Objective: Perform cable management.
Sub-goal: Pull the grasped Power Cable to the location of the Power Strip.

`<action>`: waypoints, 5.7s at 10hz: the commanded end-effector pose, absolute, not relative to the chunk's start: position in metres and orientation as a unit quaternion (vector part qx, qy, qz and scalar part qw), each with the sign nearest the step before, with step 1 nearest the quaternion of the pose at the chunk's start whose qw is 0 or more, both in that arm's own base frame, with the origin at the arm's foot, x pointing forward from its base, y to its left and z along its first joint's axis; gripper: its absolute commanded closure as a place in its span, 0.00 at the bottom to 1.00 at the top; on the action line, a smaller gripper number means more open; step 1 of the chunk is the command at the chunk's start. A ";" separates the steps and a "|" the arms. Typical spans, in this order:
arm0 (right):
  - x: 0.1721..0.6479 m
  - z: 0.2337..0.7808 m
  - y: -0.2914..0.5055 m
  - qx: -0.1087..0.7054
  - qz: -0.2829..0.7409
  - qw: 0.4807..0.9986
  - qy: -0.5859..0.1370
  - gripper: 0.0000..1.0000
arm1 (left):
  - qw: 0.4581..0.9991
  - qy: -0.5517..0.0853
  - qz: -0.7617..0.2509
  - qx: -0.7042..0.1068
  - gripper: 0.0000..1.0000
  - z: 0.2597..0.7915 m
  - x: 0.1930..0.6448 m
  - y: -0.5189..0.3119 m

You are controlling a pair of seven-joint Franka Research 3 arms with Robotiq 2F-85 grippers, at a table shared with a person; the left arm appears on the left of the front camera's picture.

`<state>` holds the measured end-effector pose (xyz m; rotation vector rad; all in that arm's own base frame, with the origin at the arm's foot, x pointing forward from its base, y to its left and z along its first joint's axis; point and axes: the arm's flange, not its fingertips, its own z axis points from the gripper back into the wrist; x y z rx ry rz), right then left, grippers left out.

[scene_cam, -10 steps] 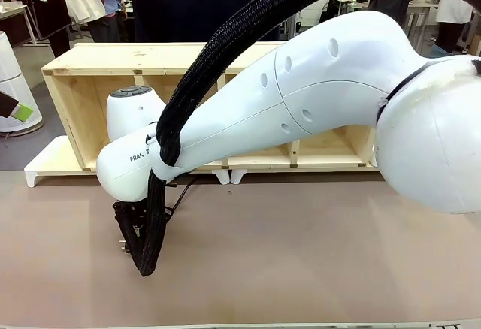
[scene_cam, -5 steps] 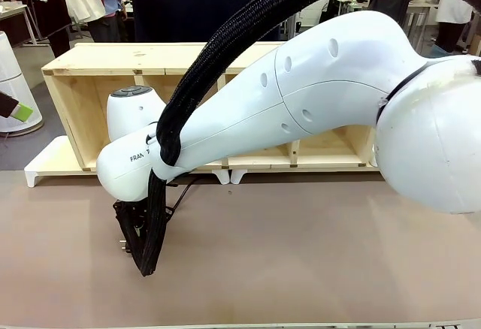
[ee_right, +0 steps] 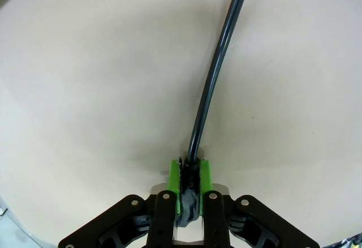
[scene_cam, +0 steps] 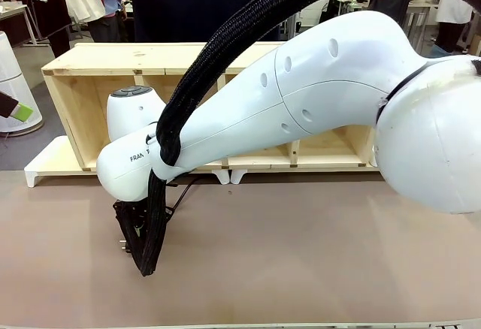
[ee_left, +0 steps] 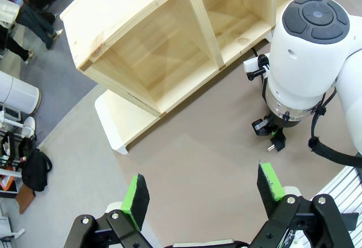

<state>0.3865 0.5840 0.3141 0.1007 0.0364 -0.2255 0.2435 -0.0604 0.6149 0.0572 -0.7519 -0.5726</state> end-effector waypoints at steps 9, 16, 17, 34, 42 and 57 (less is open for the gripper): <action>0.321 0.351 0.571 0.049 -0.114 0.992 -0.006 0.85 | 0.890 -0.364 -0.272 0.025 0.00 0.616 0.244 -0.061; 0.278 0.391 0.463 -0.014 0.021 0.999 -0.019 0.85 | 0.890 -0.364 -0.272 0.025 0.00 0.616 0.244 -0.061; 0.273 0.394 0.448 -0.015 0.027 0.999 -0.015 0.85 | 0.890 -0.364 -0.272 0.025 0.00 0.616 0.244 -0.061; 0.235 0.437 0.267 -0.001 -0.226 0.968 -0.109 0.85 | 0.890 -0.364 -0.272 0.025 0.00 0.616 0.244 -0.061; 0.242 0.446 0.264 0.002 -0.211 0.972 -0.106 0.85 | 0.890 -0.364 -0.272 0.025 0.00 0.616 0.244 -0.061; 0.260 0.464 -0.007 -0.038 -0.406 0.906 -0.115 0.85 | 0.890 -0.364 -0.272 0.025 0.00 0.616 0.244 -0.061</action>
